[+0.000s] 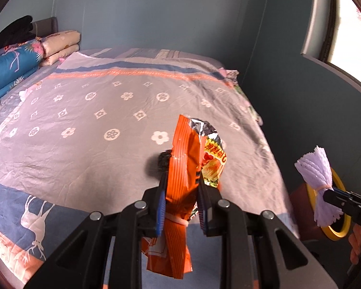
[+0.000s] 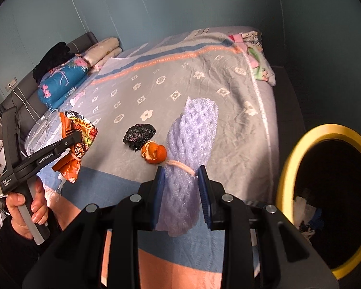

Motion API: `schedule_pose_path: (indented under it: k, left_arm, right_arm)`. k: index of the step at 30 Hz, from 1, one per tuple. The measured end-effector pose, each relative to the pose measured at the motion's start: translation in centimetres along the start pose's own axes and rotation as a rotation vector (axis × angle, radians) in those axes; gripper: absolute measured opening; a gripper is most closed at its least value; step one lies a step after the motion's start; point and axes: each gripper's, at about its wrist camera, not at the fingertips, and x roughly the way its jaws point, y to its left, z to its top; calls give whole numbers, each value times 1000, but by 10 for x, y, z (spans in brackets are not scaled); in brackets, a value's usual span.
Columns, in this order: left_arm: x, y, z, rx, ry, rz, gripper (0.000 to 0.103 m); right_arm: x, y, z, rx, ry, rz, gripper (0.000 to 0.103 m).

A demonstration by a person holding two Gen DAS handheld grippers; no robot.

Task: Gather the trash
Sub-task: 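Carry the orange wrapper and lavender net over the yellow-rimmed bin with both tools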

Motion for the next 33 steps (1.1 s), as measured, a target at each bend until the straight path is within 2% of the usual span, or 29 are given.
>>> schedule_pose_path:
  k: [15, 33]
  left_arm:
    - [-33, -82, 7, 112, -35, -129, 21]
    - [-15, -207, 18, 208, -29, -280, 21]
  right_arm:
    - [-75, -54, -14, 68, -107, -59, 27]
    - [-137, -131, -20, 202, -220, -132, 28]
